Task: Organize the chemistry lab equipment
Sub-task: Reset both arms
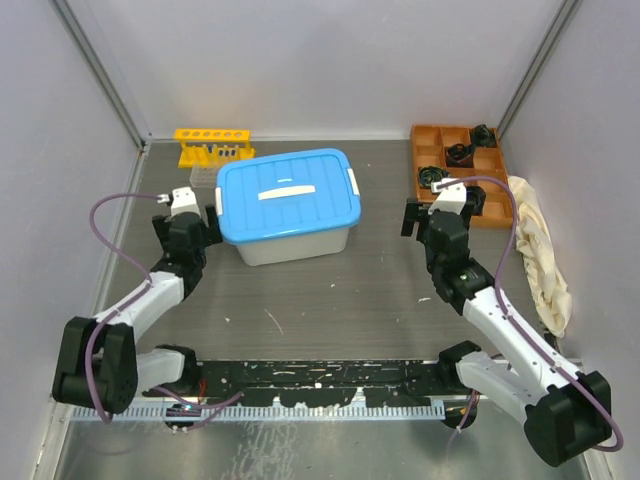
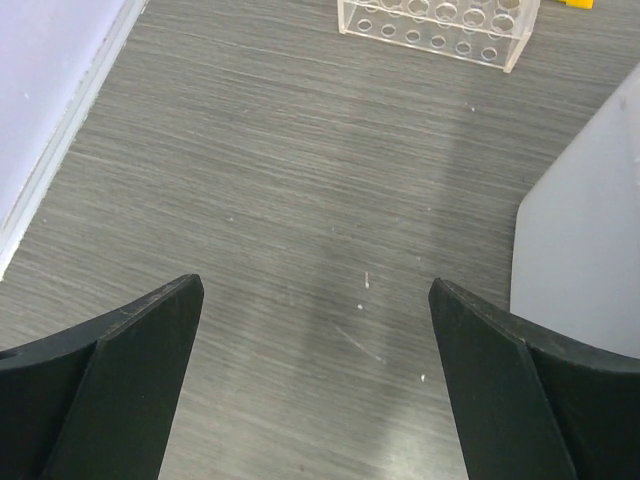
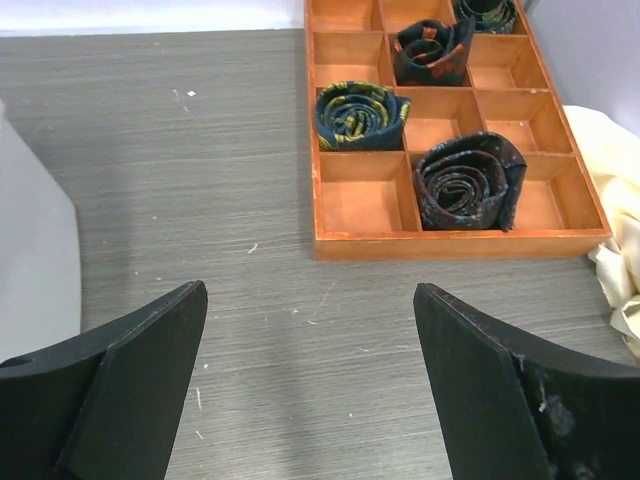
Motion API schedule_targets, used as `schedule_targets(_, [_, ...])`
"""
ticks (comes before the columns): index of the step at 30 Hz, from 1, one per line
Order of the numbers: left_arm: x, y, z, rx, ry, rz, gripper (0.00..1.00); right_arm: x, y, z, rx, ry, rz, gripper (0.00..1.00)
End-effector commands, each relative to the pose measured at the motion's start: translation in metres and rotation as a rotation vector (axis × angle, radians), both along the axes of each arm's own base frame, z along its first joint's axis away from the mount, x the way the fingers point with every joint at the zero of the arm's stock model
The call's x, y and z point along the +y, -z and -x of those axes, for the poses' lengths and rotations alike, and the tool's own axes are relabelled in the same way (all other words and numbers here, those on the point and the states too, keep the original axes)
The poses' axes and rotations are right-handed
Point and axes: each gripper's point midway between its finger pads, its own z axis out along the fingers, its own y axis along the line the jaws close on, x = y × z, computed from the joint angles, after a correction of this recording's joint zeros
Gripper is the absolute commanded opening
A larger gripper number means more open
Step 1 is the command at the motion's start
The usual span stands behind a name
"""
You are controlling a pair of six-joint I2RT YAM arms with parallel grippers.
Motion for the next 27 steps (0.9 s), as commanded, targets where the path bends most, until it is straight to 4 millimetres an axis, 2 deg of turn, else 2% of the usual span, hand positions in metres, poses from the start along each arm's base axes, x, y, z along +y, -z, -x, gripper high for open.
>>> schedule_targets(1, [0.01, -0.002, -0.022, -0.089, -0.036, -0.039, 0.98, 0.01, -0.022, -0.007, -0.117, -0.033, -0.078, 0.9])
schedule_targets(4, [0.008, 0.02, -0.026, -0.092, -0.014, -0.042, 0.98, 0.015, -0.017, -0.004, -0.133, -0.062, -0.113, 0.9])
schedule_targets(10, [0.003, 0.034, -0.021, -0.215, 0.046, -0.046, 0.99, 0.029, -0.005, -0.006, -0.183, -0.136, -0.133, 0.9])
schedule_targets(13, [-0.009, 0.043, -0.021, -0.227, 0.12, -0.07, 1.0, 0.031, -0.005, -0.006, -0.201, -0.148, -0.146, 0.9])
schedule_targets(21, [-0.007, 0.047, -0.027, -0.193, 0.102, -0.082, 0.98, 0.031, -0.008, -0.003, -0.22, -0.155, -0.159, 0.89])
schedule_targets(27, [-0.007, 0.045, -0.028, -0.196, 0.101, -0.08, 0.98, 0.028, 0.006, -0.006, -0.188, -0.136, -0.141, 0.88])
